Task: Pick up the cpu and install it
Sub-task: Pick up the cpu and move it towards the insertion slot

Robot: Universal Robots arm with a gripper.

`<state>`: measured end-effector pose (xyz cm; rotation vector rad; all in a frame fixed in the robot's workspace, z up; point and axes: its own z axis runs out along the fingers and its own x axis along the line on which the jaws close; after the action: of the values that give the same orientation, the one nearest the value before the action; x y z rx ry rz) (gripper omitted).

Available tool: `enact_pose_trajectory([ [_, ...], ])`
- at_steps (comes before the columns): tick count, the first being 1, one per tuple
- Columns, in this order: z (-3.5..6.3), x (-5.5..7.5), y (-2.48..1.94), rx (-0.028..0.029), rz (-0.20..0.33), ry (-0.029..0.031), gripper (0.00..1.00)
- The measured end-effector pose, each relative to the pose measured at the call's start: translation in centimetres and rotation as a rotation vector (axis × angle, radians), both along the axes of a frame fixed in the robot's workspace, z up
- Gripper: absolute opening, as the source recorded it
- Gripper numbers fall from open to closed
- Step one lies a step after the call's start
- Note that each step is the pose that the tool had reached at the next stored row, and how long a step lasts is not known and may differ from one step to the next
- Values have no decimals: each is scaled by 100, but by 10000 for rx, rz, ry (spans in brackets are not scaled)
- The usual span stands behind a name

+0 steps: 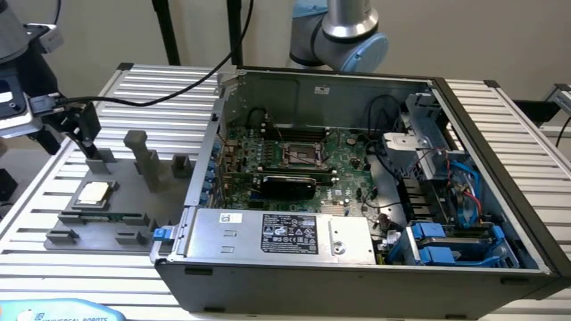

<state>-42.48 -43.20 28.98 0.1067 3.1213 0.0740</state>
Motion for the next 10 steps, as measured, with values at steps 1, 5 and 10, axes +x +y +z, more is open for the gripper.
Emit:
enact_pose_trajectory([
  [1, -18, 0, -5, 0, 4, 0, 65],
  [5, -90, 0, -28, 0, 24, 0, 65],
  [10, -182, 0, -56, 1, 92, -1, 65],
])
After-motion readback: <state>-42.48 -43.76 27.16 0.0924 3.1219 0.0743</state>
